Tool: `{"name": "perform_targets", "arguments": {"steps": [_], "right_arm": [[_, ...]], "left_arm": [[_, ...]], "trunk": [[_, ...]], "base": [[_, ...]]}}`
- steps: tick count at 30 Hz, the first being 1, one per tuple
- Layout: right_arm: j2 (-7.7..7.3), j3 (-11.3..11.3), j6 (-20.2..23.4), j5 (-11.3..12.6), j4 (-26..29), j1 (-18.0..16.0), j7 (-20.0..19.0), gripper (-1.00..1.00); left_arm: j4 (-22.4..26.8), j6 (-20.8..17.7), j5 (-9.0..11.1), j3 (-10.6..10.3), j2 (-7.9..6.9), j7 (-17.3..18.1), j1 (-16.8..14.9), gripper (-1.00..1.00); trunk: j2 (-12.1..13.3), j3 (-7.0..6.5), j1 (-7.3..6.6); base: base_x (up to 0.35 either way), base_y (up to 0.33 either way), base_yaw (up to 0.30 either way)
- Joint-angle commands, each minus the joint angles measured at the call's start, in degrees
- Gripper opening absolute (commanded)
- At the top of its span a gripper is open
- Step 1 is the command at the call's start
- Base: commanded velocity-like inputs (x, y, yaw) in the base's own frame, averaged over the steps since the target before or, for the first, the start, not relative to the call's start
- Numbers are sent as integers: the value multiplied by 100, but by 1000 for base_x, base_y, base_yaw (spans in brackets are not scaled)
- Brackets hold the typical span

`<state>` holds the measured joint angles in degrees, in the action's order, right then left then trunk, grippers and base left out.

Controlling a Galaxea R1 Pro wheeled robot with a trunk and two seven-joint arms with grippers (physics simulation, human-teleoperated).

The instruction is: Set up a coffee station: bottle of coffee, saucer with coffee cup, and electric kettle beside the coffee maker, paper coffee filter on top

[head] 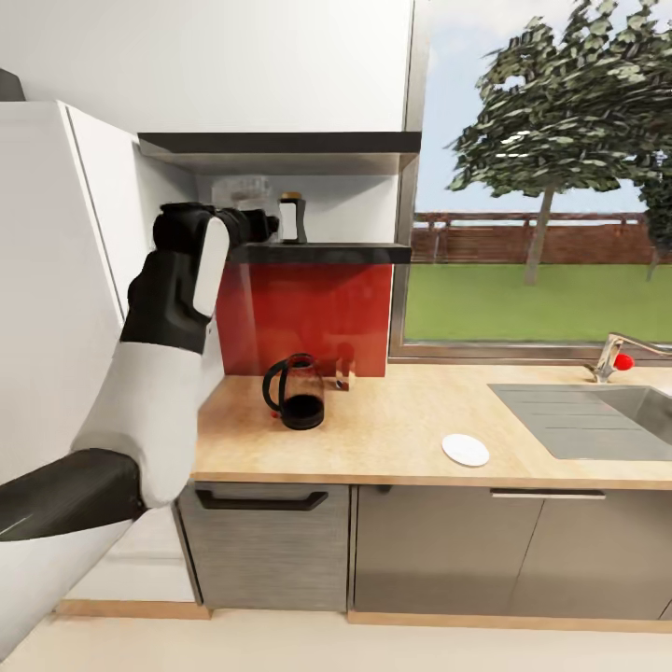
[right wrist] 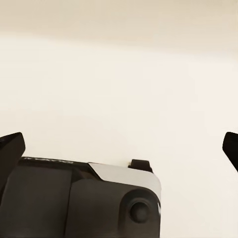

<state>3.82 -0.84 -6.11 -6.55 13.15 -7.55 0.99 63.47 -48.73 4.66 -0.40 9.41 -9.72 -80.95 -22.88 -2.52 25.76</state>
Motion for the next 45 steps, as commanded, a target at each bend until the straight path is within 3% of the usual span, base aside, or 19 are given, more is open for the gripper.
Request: {"name": "perform_targets", "arguments": {"steps": [1, 6, 8, 13, 18, 26, 35, 37, 45], "right_arm": [[1, -8, -15, -56, -5, -1, 9, 100], [3, -4, -13, -57, -5, -1, 7, 100], [3, -4, -13, -60, -5, -1, 6, 100], [0, -5, -13, -58, -5, -1, 13, 100], [-3, -5, -13, -57, -5, -1, 15, 100], [-4, -6, -13, -59, -7, -1, 24, 100], [-4, -10, -13, -57, -8, -1, 23, 100], [-4, -11, -13, -59, -5, -1, 24, 100], [-4, -7, -13, -59, -13, -1, 23, 100]], "left_arm": [[-204, -44, 51, -4, 6, -123, -193, 100], [-1315, -75, 20, -5, -6, -290, -990, 100], [-1516, -69, 23, 11, -16, -485, -1120, 100], [-1439, -37, 20, 15, -22, -720, -1084, 100], [-1402, -1, 42, 14, -30, -746, -848, 100], [-1407, 16, 60, 5, -19, -719, -811, 100], [-1396, 373, 62, -3, -10, -666, -819, 100], [-1396, 631, 62, -4, -9, -662, -843, 100], [-1404, 689, 62, 5, 6, -657, -809, 100]], "trunk": [[-4, 4, 2], [-4, 4, 2], [-4, 4, 2], [-4, 4, 2], [-4, 4, 2], [-4, 4, 2], [-4, 4, 2], [-4, 4, 2], [-4, 4, 2]], "base": [[0, 0, 0], [0, 0, 0], [0, 0, 0], [0, 0, 0], [130, 0, 0], [310, 0, 0], [45, 0, 0], [209, 0, 0], [279, 0, 0]]}}
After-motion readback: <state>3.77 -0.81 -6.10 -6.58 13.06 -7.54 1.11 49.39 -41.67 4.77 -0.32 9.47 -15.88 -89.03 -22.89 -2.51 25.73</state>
